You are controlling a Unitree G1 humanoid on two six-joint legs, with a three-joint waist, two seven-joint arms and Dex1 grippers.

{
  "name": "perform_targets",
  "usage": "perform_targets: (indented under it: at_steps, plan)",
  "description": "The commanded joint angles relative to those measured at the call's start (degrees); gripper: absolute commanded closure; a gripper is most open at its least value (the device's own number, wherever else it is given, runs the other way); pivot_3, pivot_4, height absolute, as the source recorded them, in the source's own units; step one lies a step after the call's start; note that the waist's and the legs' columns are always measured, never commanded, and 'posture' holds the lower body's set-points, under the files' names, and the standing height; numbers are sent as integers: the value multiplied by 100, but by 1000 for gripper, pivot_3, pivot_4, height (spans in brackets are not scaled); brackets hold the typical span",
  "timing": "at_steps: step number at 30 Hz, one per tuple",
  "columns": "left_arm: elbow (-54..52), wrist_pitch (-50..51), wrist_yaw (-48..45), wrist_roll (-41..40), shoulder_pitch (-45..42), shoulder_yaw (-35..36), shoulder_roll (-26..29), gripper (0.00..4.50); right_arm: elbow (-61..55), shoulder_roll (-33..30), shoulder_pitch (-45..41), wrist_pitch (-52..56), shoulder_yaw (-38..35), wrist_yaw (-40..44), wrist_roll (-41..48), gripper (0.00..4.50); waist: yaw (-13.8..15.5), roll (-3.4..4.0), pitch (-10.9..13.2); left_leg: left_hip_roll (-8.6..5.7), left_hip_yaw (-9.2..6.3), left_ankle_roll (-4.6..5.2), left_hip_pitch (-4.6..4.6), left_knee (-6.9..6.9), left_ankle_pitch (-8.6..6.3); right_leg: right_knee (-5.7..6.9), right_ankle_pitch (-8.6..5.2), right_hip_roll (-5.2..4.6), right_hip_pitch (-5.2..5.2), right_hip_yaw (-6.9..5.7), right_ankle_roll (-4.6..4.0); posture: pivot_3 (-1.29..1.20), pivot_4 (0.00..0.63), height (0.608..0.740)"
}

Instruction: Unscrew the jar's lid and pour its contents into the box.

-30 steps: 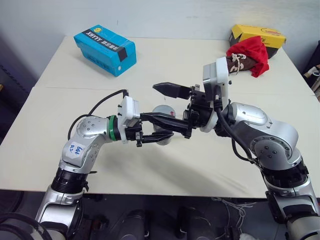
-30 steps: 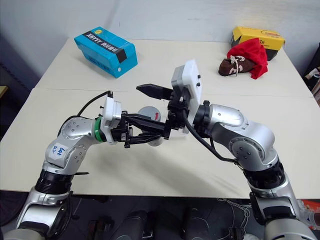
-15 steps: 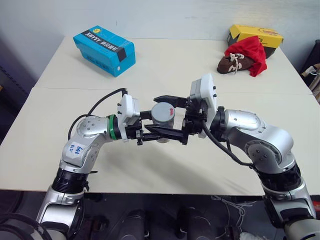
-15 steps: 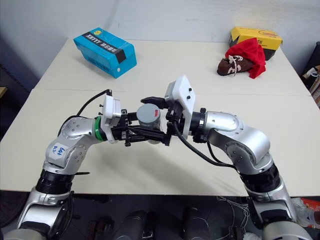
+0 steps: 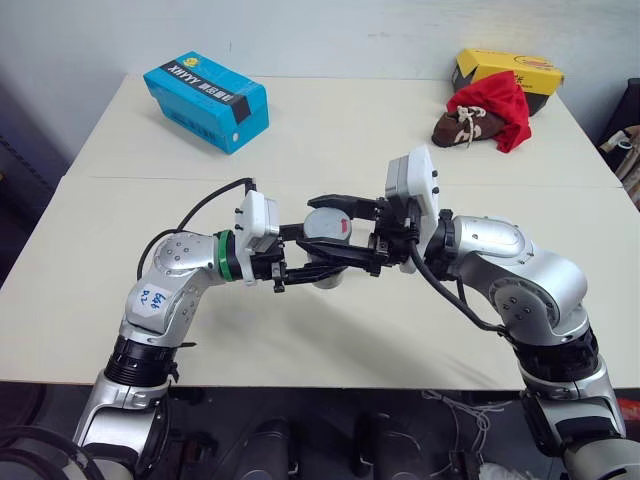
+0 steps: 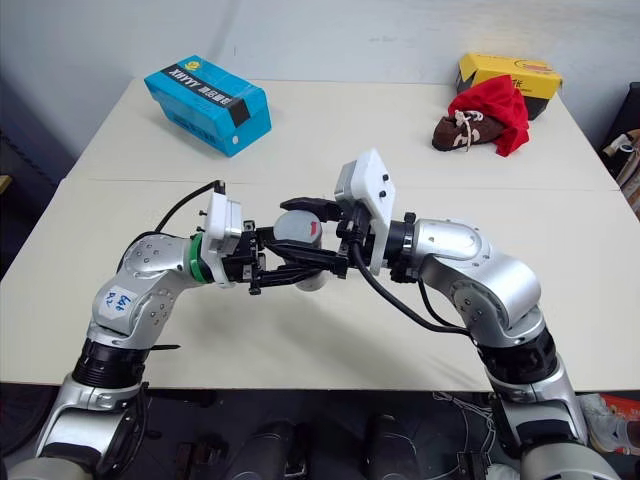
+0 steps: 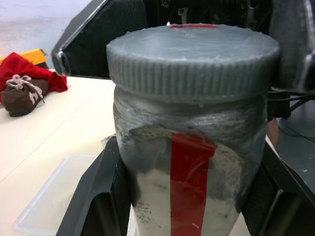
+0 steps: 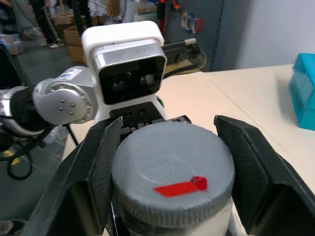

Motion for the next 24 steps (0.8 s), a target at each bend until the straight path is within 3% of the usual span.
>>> perform_targets:
  at_steps: [1, 4, 9, 10, 16, 24]
  plan:
    - [-92, -266, -587, -221, -226, 42, 33, 2184, 169, -162, -196, -277, -51, 1348, 291, 1937, 0, 0, 0, 0, 0, 0, 0, 0, 0, 0, 0, 0, 0, 0, 0, 0, 150, 740]
    - [-162, -293, -1039, -280, -274, -47, 77, 2184, 459, -458, -381, -605, 139, 2485, 74, 1937, 6, 0, 0, 0, 1, 1, 0, 0, 0, -1, 0, 2, 0, 1, 0, 0, 150, 740]
    - [-230, -212, -1225, -298, -365, -75, 33, 2184, 797, -482, -624, -676, 146, 2962, -68, 1937, -65, 0, 0, 2, 2, 0, 1, 0, 0, 1, 0, 4, 0, 2, 0, 0, 150, 740]
    - [-240, -206, -1201, -299, -374, -61, 5, 2184, 826, -483, -643, -656, 134, 2964, -81, 1937, -68, 0, 0, 2, 1, -1, 1, 0, 1, 3, 0, 4, 0, 2, 0, 0, 150, 740]
    - [-258, -174, -793, -216, -278, 127, -99, 2184, 782, -376, -549, -681, -251, 2636, 25, 16, -69, 0, 0, 3, 0, -2, 1, 2, 2, 4, 0, 2, 0, 2, 0, 0, 150, 740]
    - [-274, 362, 277, -73, -123, 342, -107, 2184, 229, -274, -211, -688, -658, 1532, -224, 16, -65, -1, 0, -1, -4, -2, 1, 4, 2, 8, 1, -4, 1, 1, 1, 0, 150, 740]
